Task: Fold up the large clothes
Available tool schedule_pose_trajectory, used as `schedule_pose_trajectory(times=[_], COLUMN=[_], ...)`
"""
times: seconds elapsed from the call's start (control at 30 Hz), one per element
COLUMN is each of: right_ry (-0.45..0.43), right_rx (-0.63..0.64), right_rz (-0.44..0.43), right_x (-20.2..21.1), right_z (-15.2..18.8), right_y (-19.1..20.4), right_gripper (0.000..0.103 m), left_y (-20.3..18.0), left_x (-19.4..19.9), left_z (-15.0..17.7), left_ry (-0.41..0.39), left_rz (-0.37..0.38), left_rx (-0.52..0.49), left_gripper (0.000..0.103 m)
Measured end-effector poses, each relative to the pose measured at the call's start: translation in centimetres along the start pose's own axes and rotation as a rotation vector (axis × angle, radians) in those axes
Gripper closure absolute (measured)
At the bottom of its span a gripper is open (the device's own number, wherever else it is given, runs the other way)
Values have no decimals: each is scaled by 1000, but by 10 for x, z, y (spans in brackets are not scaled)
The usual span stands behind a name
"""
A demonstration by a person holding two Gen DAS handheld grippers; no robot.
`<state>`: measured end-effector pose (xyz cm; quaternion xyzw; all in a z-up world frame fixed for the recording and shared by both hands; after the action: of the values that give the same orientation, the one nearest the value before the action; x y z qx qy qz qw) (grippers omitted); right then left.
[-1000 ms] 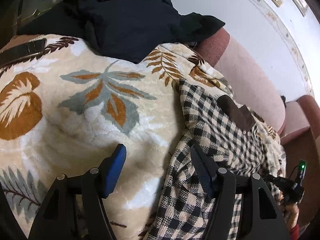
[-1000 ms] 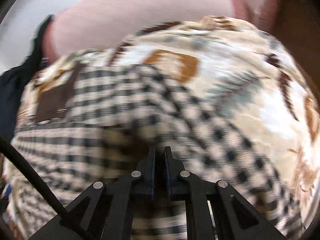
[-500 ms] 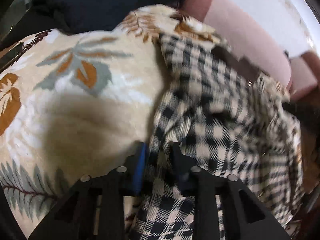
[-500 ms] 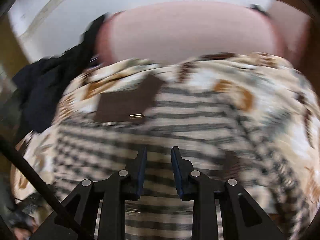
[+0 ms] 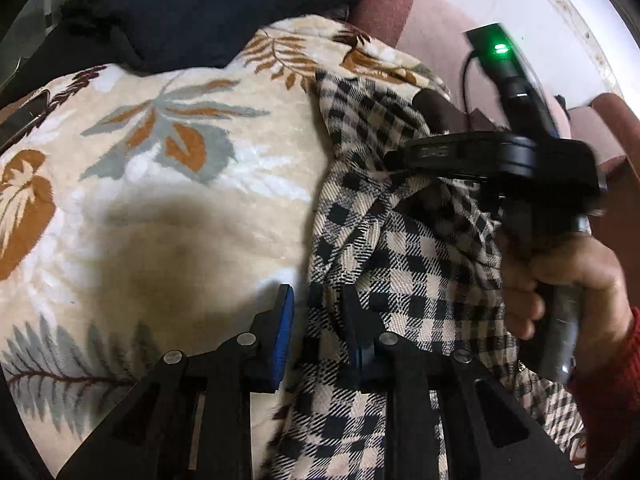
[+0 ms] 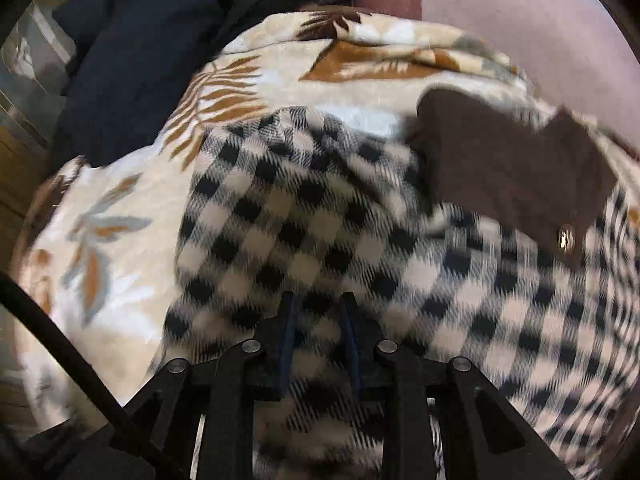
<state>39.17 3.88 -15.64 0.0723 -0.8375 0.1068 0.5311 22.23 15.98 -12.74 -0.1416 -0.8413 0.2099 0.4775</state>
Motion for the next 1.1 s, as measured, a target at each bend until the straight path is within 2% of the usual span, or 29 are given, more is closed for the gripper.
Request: schedule_pose_trajectory(times=[0.1,0.17,0.23,0.3,0.4,0.47,0.53,0.57,0.63,0.77,0.83,0.97,1.0,1.03,1.07,1.1], right_ry=[-29,-150,-206,-185,-86,-106,-91,-64,-10,-15,-5,18,9,4,9,5], right_rx=[-15,-27,-11,16,45,23,-2,-18,-40,-42,-80,-191,-231,-254,-283,-306], right_rz=[47,78,75,50,11,1,-58,-114,-177,-128,-97,-96,-141,-122,-36,13], right_x=[11,39,57,58,42,49,59,64,66,73,74,82,88,91,95,98], right_z=[-2,2,15,35,70,84,96,105,119,146,161,201,211,216,228,239], right_y=[1,1,7,19,38,38,35,33,28,-1,-26,-86,-101,-114,-135,-154], right_gripper=[78,78,77,77,78,77,77,76,76,76,71,74,73,69,64,58], left_y=[5,8,11,15,19,20,19,19,18,13,11,11,10,10,9,9], left_x=[10,18,22,24,25,24,23,23,19,13,12,9,9,9,9,10], left_z=[-5,-9,-9,-9,-8,-9,-8,-8,-5,7,13,23,24,25,26,27], left_ry=[-30,-51,-63,-69,-74,-72,-74,-73,-60,-26,-14,2,-1,-2,-3,-7], left_rz=[-2,-12,-21,-29,-50,-55,-55,-56,-66,-113,-132,-143,-149,-157,-164,-170], left_rx=[16,19,26,38,46,44,40,36,20,-42,-68,-88,-95,-103,-107,-109], left_gripper=[80,80,79,77,76,74,67,62,61,56,54,51,51,51,50,50])
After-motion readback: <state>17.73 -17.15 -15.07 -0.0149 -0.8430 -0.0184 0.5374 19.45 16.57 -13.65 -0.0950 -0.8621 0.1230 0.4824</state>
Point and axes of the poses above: each gripper's, at about its wrist camera, not at the fingertips, and x roughly against the way its jaws point, y to its left, z to its underside, the point moved 7 cm from there along -x, roughly the way its jaws point, and after that the axes turned 14 degrees about z, right-handed, at the moved point
